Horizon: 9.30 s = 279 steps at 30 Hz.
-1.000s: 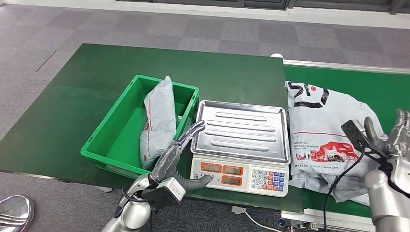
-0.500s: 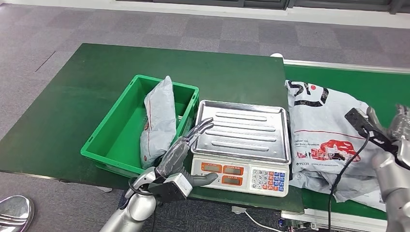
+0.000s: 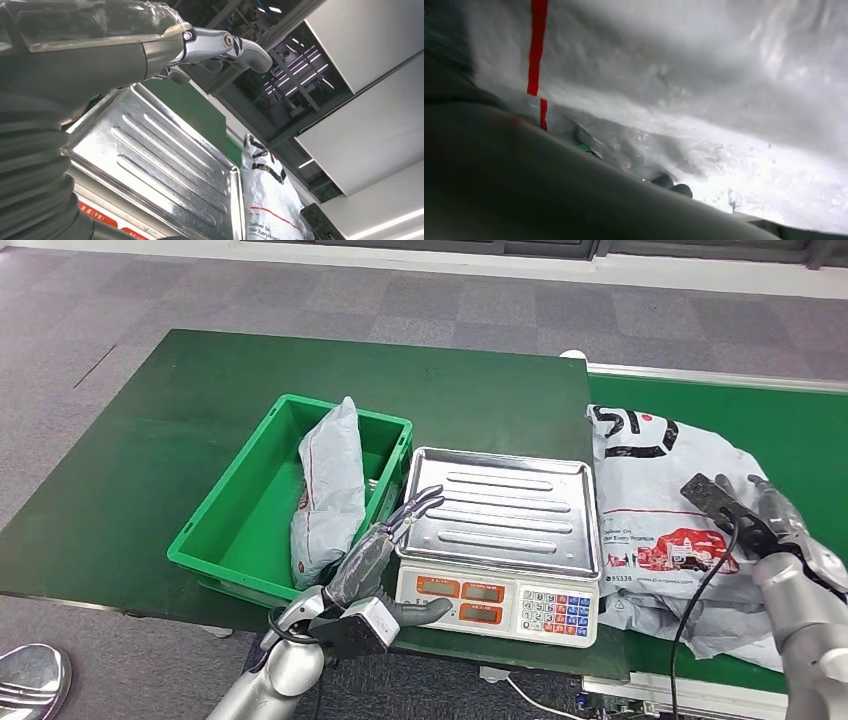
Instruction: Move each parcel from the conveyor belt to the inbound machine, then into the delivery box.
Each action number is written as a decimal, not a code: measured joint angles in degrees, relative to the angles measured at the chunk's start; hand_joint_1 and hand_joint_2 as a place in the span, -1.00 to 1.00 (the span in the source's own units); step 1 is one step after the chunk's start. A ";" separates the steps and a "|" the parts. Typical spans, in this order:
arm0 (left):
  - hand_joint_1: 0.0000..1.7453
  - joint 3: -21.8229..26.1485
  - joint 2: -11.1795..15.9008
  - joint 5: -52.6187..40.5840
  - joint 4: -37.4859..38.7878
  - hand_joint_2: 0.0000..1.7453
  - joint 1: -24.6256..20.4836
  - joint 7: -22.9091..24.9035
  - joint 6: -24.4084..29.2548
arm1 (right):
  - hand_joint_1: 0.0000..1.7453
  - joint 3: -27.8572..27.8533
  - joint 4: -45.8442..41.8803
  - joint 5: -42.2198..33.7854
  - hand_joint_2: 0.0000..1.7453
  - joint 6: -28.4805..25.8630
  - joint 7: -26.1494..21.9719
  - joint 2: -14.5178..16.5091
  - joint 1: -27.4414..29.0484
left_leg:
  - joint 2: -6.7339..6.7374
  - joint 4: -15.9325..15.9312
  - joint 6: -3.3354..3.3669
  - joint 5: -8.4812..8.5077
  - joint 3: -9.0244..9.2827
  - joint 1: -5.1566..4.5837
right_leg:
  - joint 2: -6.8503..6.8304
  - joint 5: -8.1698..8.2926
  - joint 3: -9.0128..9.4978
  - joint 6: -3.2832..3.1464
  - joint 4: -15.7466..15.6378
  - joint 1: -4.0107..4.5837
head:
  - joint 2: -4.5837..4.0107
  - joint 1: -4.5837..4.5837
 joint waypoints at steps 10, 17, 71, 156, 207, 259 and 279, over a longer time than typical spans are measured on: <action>-1.00 -0.11 -0.01 -0.67 0.33 1.00 0.04 0.62 -0.03 | -1.00 0.31 1.81 -3.35 -1.00 6.11 3.18 0.64 -0.11 | 0.00 0.00 0.00 0.00 0.01 0.01 | 0.00 0.00 0.00 0.00 0.00 0.02 | 0.00 -0.01; -1.00 -0.11 0.00 -0.79 0.85 1.00 0.06 0.70 0.29 | 1.00 0.31 2.49 -4.03 1.00 4.56 4.57 2.36 0.81 | 0.01 0.00 0.00 0.00 0.03 0.02 | 0.02 0.00 0.01 0.00 0.00 0.03 | 0.00 -0.01; -1.00 -0.33 -0.21 -1.03 1.09 1.00 1.64 1.67 2.06 | 1.00 8.50 -32.71 3.16 1.00 -31.07 8.81 1.69 5.47 | -0.05 0.05 0.07 0.03 -0.01 -0.03 | -0.07 0.02 0.07 0.03 -0.02 -0.02 | 0.00 0.00; -1.00 -0.33 0.87 -1.99 0.56 1.00 3.71 3.81 4.44 | 1.00 21.57 -22.68 -14.66 1.00 -14.80 0.81 6.13 -1.52 | -0.22 0.07 0.07 0.11 -0.10 0.00 | -0.26 0.02 0.02 0.03 -0.01 0.00 | 0.00 -0.01; -1.00 -0.33 0.94 -1.10 4.07 1.00 0.08 1.52 2.89 | -1.00 41.75 -4.68 -18.12 -1.00 -4.79 2.49 17.16 -2.07 | -0.20 0.10 0.03 0.14 -0.09 0.04 | -0.23 0.02 0.00 0.03 -0.03 0.05 | 0.01 -0.01; -1.00 0.19 1.70 -0.46 2.14 1.00 2.86 1.44 6.08 | -1.00 15.48 -74.99 -39.45 -1.00 -20.41 -19.32 18.66 45.62 | -0.20 0.10 0.04 -0.15 -0.12 0.06 | -0.27 -0.21 0.00 0.05 -0.06 0.07 | 0.00 -0.01; -1.00 0.64 0.86 -2.14 -1.20 1.00 4.72 2.97 5.17 | -1.00 8.29 -85.58 -46.09 -1.00 -22.33 -19.85 29.50 58.24 | -0.14 0.12 0.03 -0.23 -0.05 0.07 | -0.20 -0.29 0.07 0.04 -0.07 0.07 | 0.00 -0.01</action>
